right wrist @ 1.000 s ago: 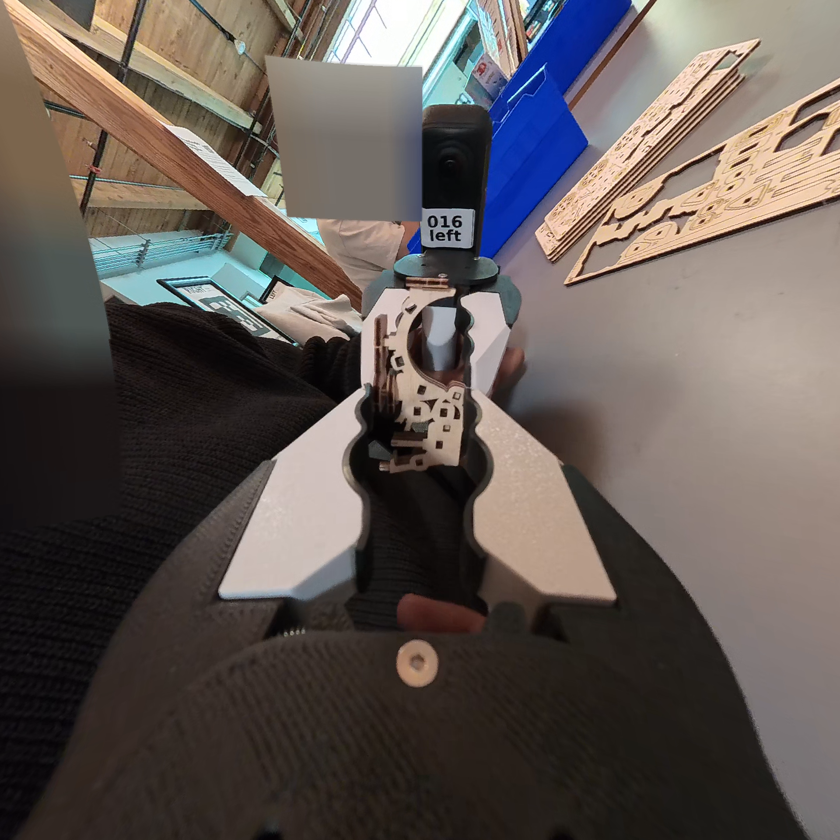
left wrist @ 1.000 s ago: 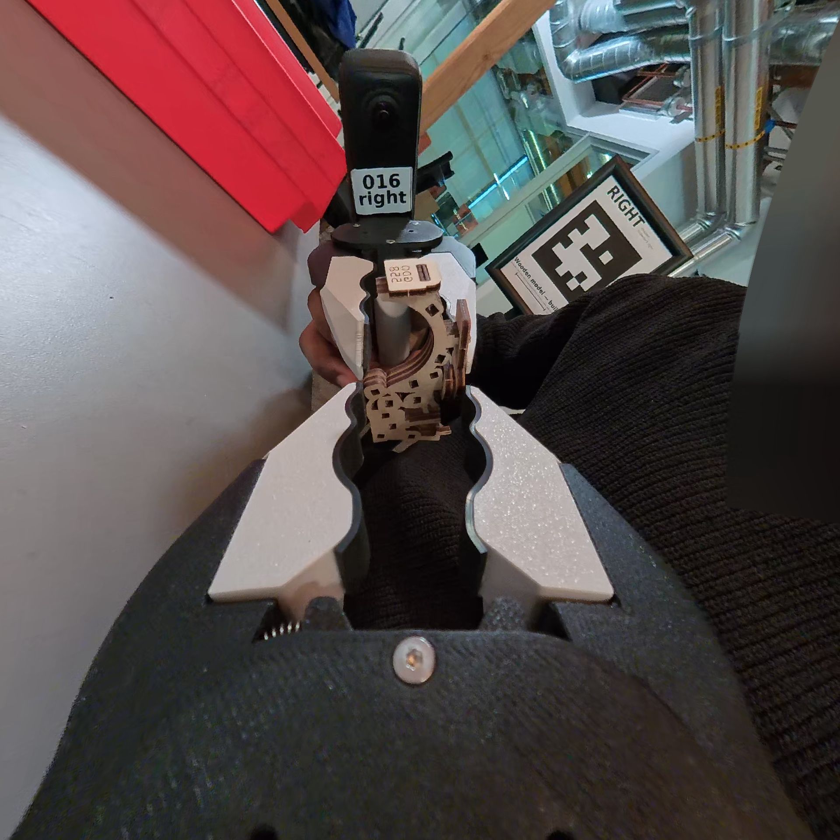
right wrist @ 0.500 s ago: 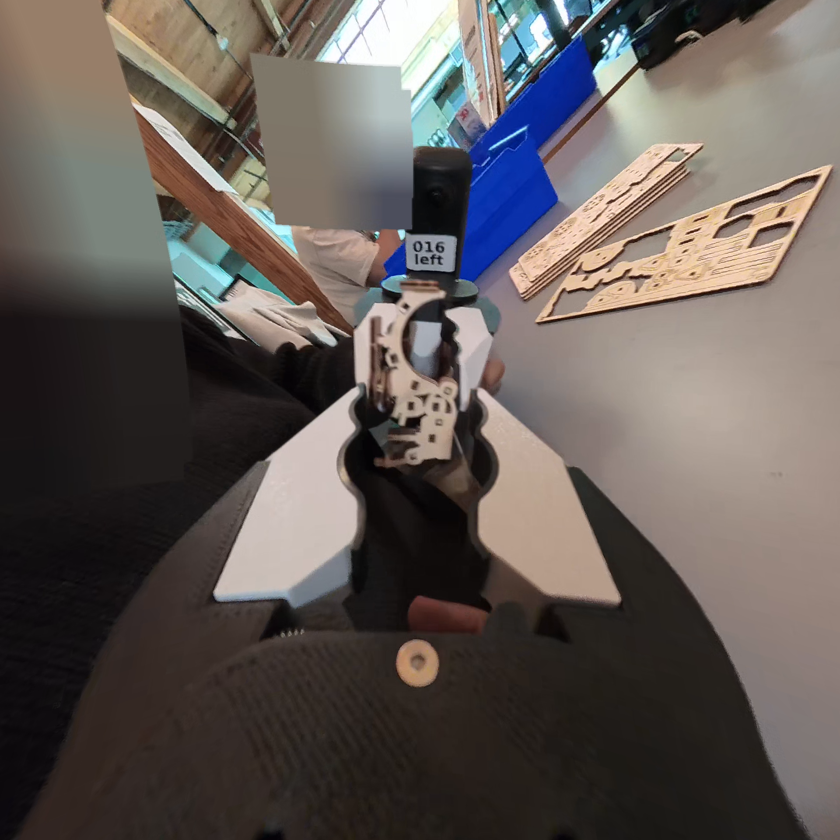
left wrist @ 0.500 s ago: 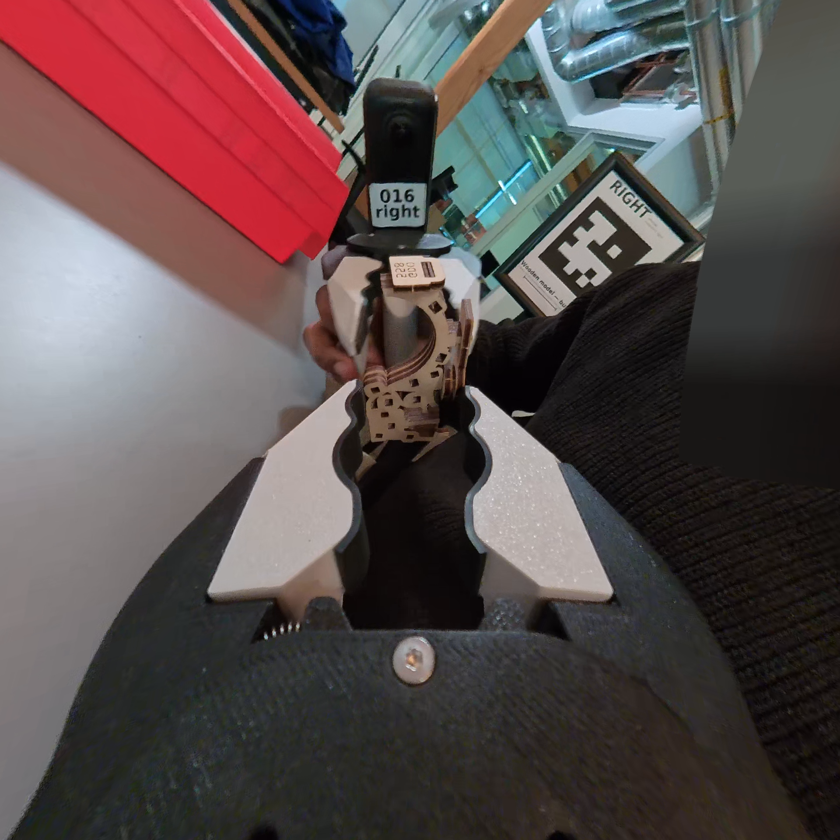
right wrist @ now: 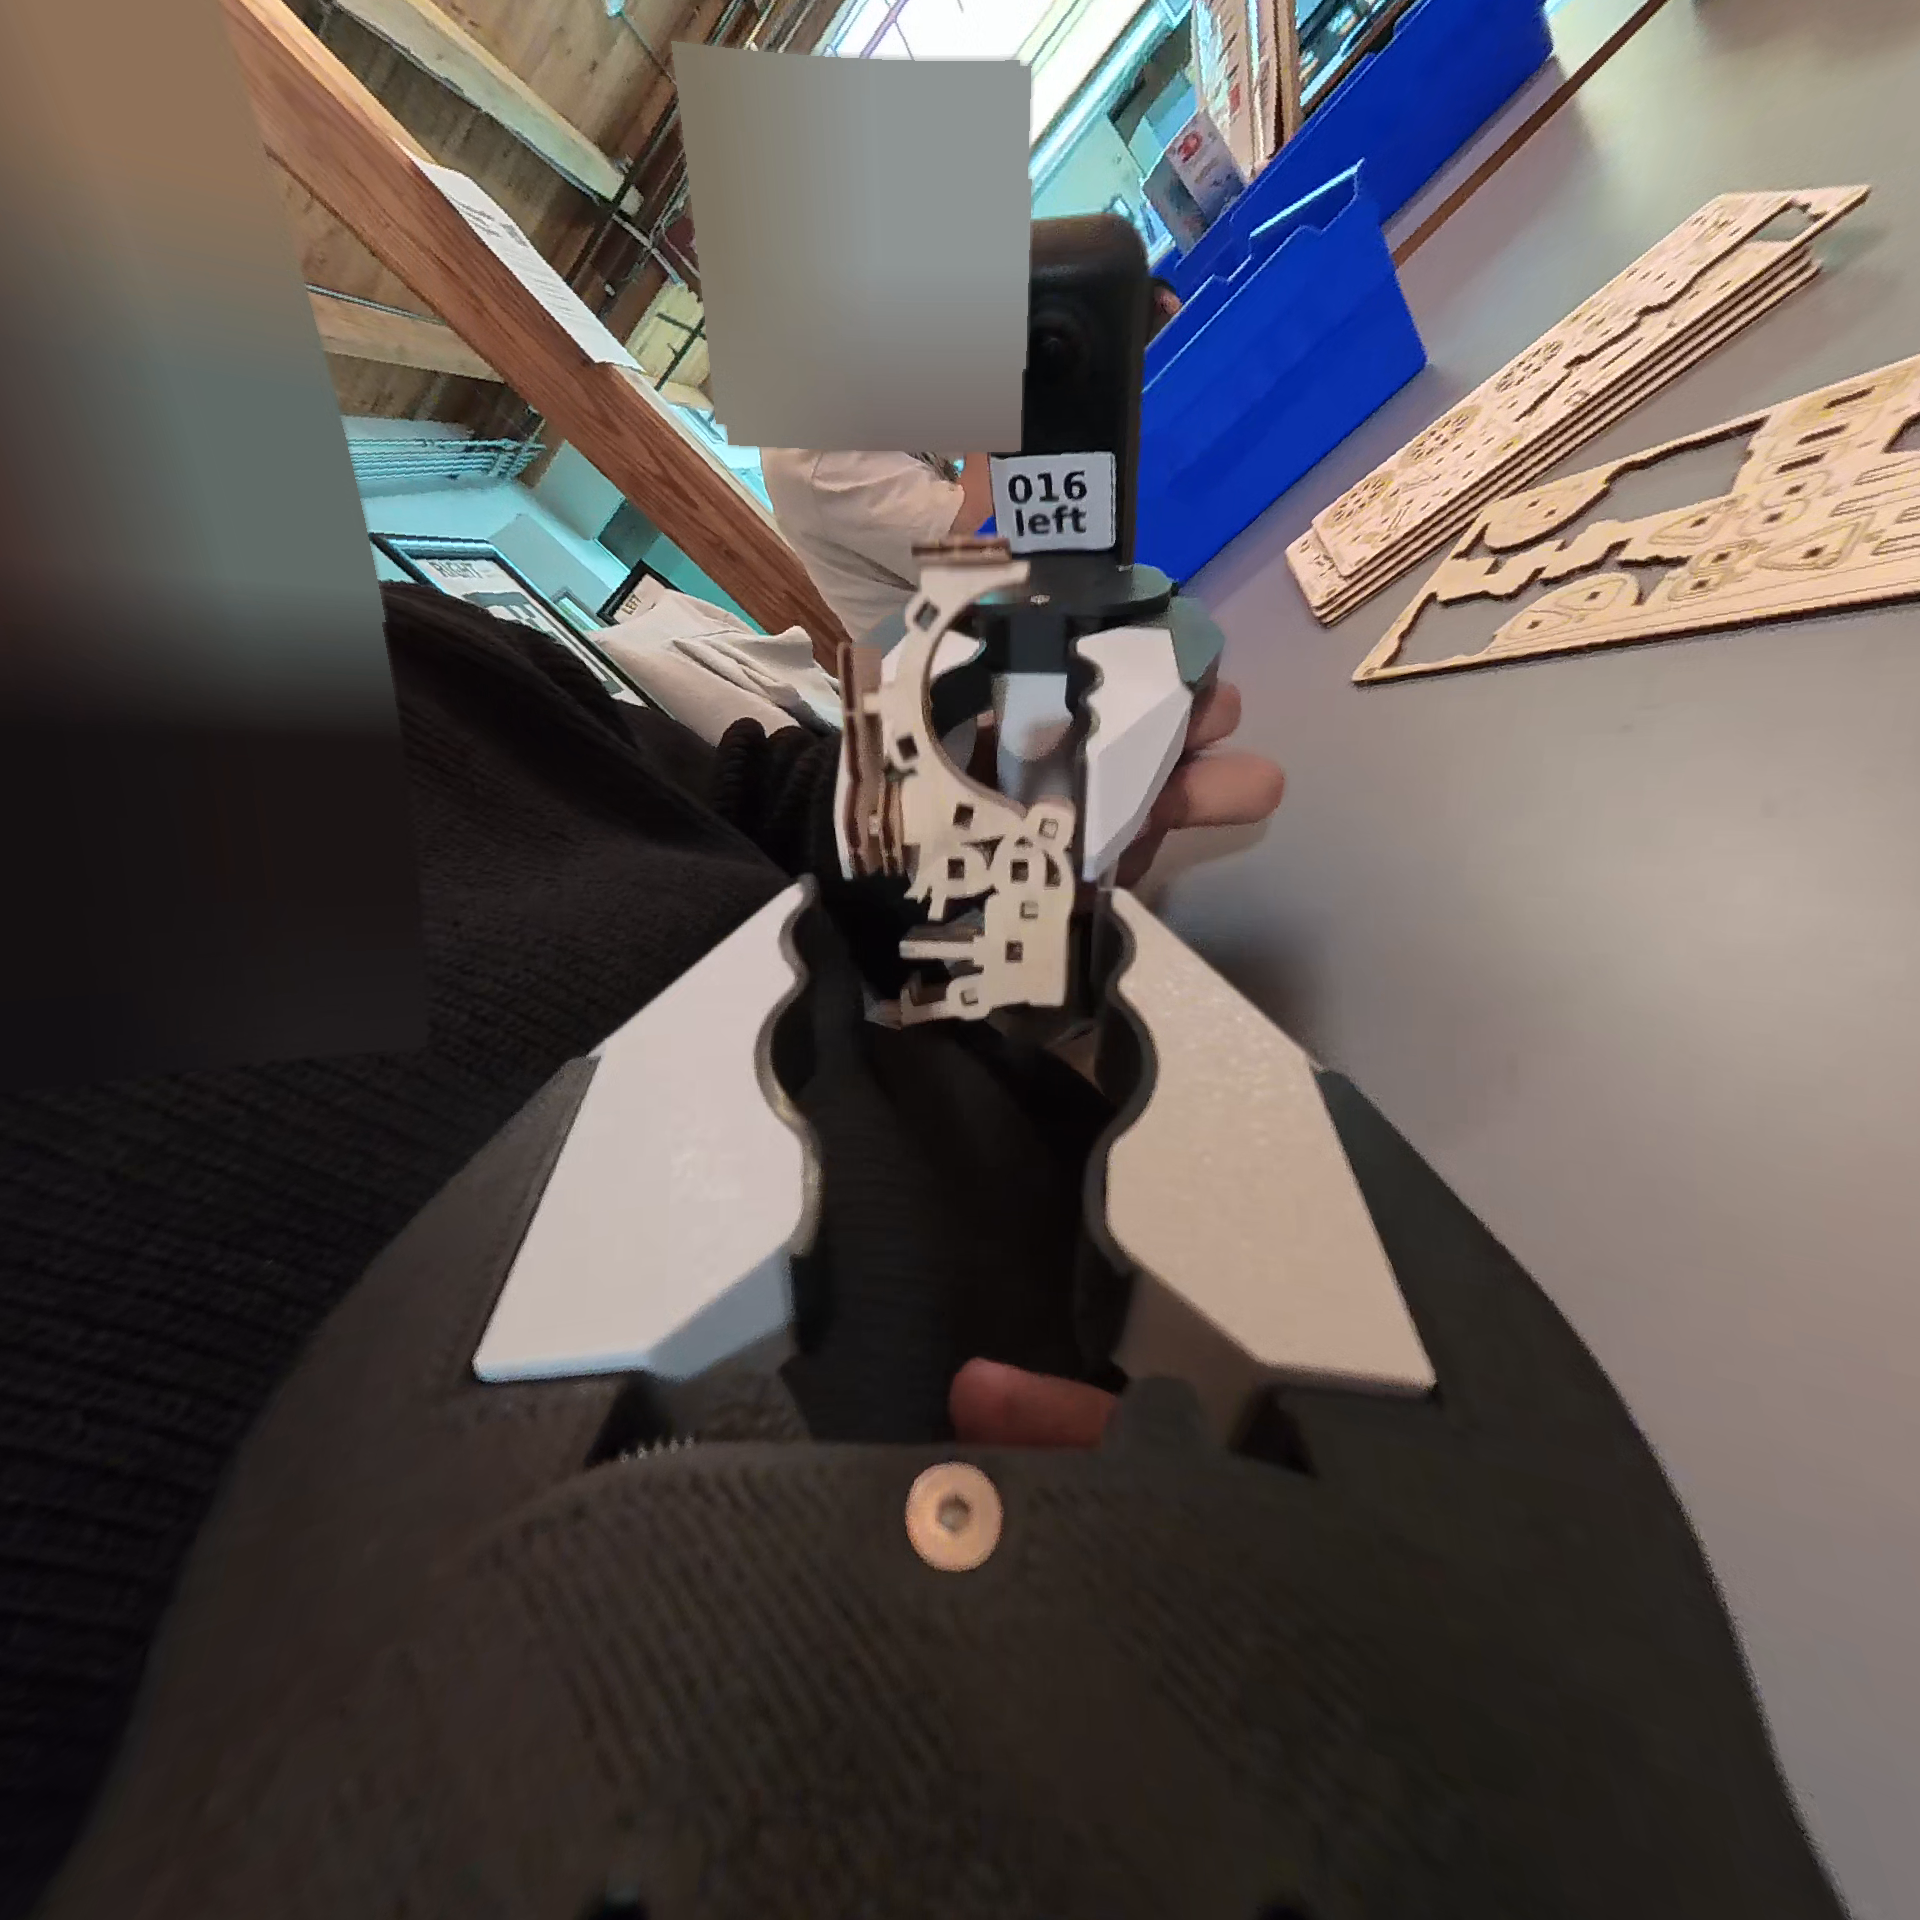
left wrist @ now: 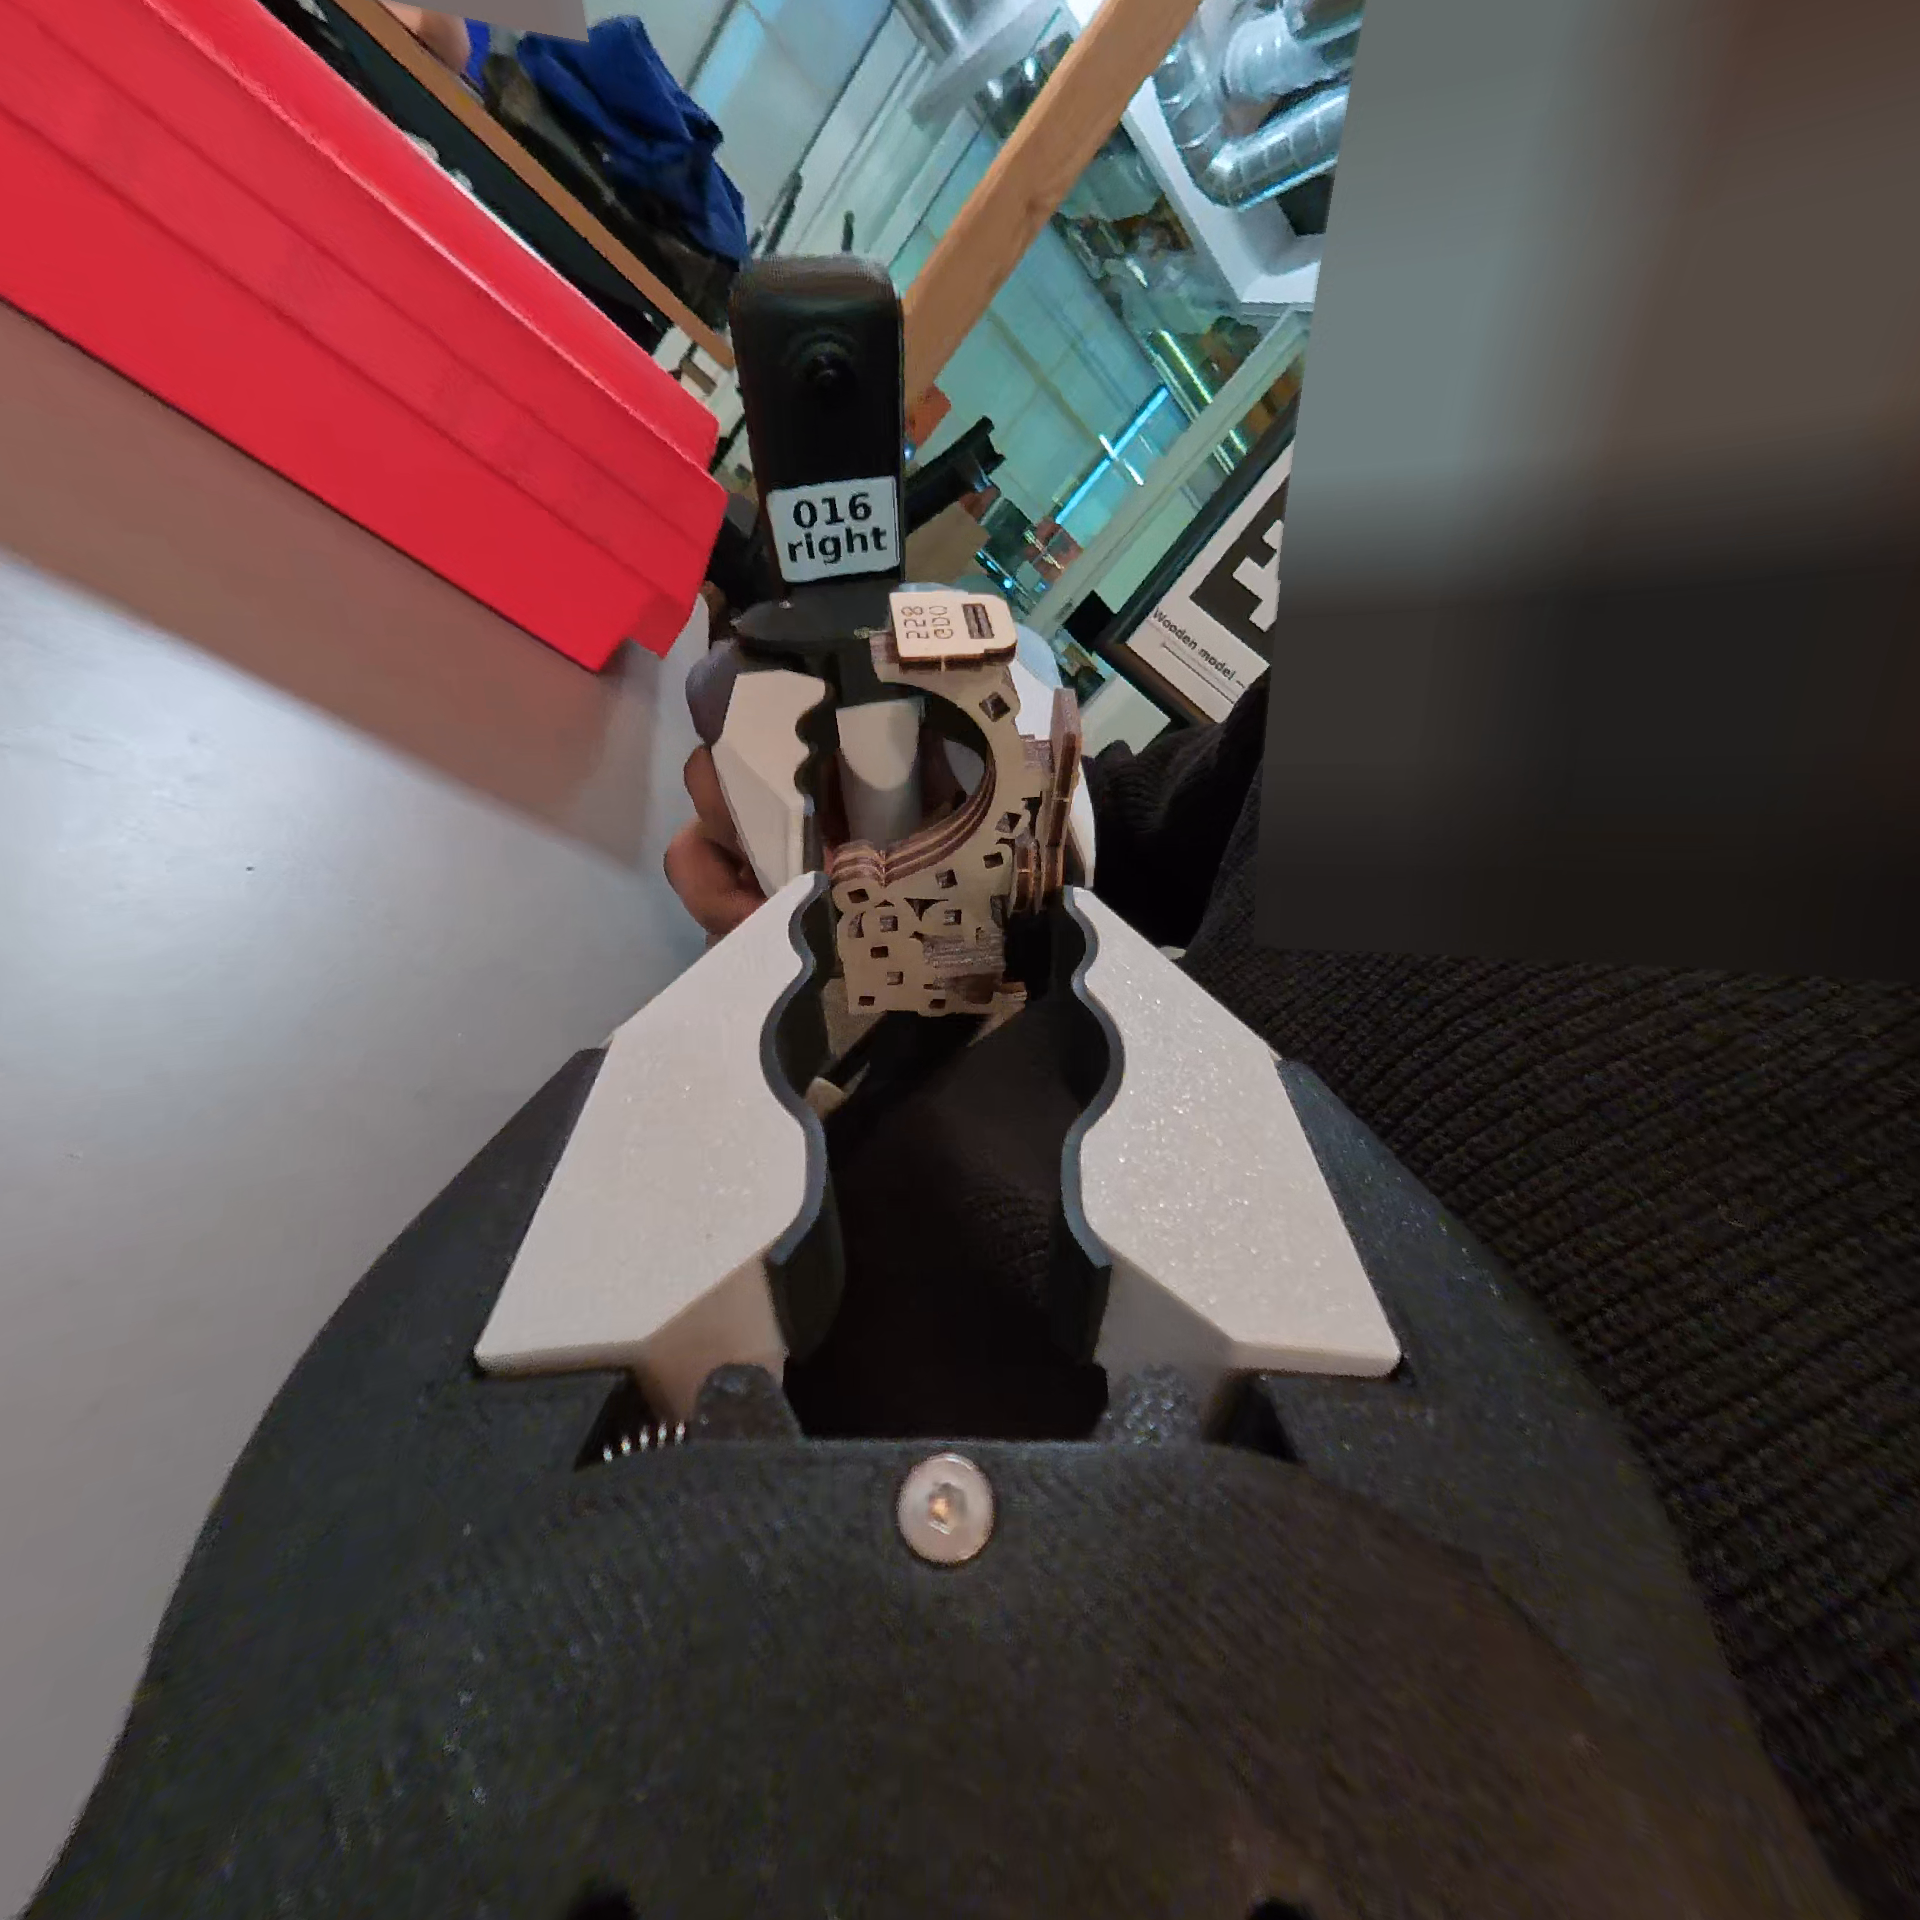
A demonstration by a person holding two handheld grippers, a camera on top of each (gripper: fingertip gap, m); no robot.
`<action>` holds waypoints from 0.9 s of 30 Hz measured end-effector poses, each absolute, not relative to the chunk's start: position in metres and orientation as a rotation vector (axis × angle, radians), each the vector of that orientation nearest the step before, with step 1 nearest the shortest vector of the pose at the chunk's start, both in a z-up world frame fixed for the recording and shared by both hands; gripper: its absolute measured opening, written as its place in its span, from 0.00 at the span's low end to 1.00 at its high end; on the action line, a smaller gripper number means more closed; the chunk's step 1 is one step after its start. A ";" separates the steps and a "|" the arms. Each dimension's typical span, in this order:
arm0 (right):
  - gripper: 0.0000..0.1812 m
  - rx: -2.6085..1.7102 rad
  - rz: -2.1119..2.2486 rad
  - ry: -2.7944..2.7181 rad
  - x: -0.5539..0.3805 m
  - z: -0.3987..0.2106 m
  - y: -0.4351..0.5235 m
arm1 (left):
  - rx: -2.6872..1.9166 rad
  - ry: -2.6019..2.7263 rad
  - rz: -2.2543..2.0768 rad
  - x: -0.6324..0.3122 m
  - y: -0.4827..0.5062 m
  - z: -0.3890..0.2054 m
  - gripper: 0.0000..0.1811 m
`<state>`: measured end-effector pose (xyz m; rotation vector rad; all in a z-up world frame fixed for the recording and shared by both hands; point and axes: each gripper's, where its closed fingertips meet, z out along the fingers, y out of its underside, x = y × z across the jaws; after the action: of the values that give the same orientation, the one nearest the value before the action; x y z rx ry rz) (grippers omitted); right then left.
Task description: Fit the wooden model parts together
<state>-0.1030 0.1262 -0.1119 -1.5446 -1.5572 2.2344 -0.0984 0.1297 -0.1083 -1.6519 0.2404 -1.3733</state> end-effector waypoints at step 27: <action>0.22 -1.781 2.258 -1.466 -0.113 -0.132 0.138 | -1.746 0.035 -1.474 -0.105 0.143 -0.127 0.23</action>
<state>-0.1132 0.1382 -0.1320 -1.7806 -1.4665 2.2578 -0.1047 0.1425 -0.1274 -1.7462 0.0346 -1.4735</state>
